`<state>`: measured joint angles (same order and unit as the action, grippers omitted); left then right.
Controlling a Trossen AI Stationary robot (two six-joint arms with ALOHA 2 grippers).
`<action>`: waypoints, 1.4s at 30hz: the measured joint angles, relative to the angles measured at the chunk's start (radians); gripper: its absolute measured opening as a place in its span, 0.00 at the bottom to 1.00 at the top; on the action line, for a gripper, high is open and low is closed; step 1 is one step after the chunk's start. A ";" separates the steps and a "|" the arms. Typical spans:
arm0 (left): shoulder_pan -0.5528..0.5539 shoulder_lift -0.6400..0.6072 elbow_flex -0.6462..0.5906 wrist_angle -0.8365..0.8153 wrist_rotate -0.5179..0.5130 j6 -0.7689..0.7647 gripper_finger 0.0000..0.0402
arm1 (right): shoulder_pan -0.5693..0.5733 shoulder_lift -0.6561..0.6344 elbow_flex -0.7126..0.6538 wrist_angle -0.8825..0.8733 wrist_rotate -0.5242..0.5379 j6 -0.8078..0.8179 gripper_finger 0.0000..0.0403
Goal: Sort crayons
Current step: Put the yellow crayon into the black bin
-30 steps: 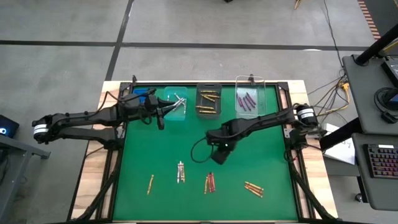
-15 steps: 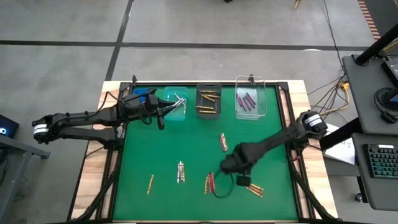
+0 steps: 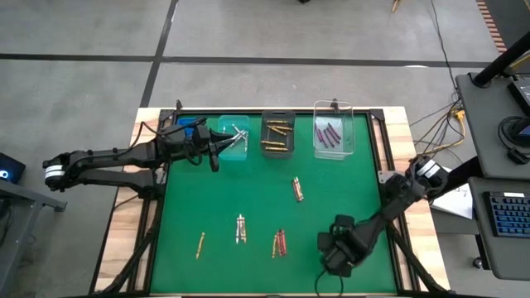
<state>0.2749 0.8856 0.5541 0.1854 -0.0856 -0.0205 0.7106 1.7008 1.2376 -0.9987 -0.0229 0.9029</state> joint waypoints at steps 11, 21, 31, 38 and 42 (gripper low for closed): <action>0.000 0.001 0.000 0.002 0.000 0.000 0.15 | 0.051 -0.005 -0.105 0.102 0.026 0.145 0.17; 0.000 0.002 0.001 0.003 0.000 0.000 0.15 | 0.051 -0.077 -0.242 0.223 0.025 0.180 0.17; 0.000 0.003 0.001 0.022 -0.001 0.000 0.15 | 0.051 -0.167 -0.277 0.230 0.025 0.241 0.17; 0.000 0.003 0.001 0.021 0.000 0.000 0.15 | 0.051 -0.164 -0.276 0.258 0.023 0.250 0.17; 0.000 0.004 0.001 0.024 -0.001 0.000 0.15 | 0.051 -0.136 -0.285 0.257 0.022 0.240 0.17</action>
<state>0.2749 0.8894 0.5549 0.2091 -0.0864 -0.0208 0.7616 1.5643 0.9524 -0.7413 -0.0010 1.1425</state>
